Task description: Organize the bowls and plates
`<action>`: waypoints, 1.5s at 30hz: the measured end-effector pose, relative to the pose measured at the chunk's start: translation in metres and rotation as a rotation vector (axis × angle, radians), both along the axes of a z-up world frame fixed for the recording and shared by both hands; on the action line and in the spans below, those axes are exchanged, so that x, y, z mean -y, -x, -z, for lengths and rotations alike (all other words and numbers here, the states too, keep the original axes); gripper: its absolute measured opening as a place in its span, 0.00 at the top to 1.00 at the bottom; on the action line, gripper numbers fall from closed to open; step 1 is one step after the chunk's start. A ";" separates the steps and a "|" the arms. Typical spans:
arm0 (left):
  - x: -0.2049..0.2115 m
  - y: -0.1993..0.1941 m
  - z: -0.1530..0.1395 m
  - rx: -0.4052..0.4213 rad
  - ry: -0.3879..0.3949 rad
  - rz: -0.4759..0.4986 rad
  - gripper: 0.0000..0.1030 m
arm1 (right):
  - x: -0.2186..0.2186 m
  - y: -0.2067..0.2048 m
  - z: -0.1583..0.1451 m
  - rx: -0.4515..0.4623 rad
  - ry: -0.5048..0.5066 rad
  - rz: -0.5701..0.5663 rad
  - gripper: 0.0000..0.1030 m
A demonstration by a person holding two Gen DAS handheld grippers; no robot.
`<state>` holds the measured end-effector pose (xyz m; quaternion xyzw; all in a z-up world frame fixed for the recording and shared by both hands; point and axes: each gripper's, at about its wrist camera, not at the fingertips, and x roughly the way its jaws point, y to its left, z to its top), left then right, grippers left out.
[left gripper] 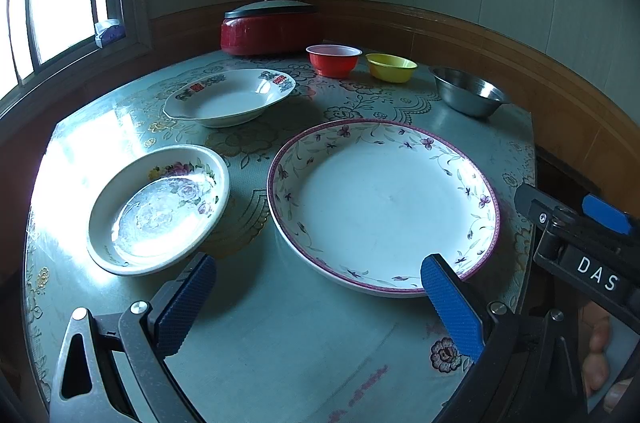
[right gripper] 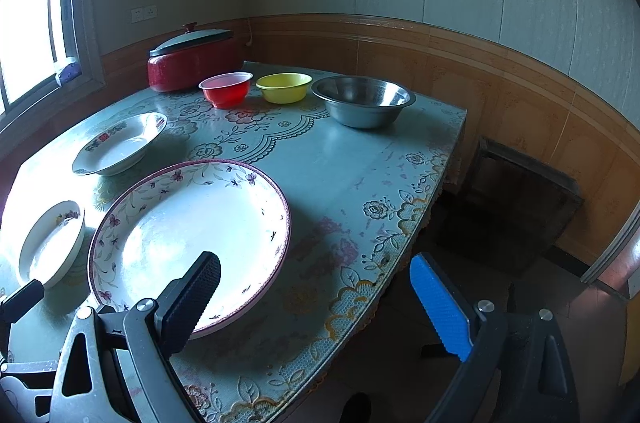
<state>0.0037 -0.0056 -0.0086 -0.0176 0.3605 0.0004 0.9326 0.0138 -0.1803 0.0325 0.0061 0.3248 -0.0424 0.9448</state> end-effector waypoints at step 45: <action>0.004 0.001 -0.003 0.004 -0.002 0.002 0.00 | 0.002 -0.001 -0.002 0.005 -0.007 -0.011 0.05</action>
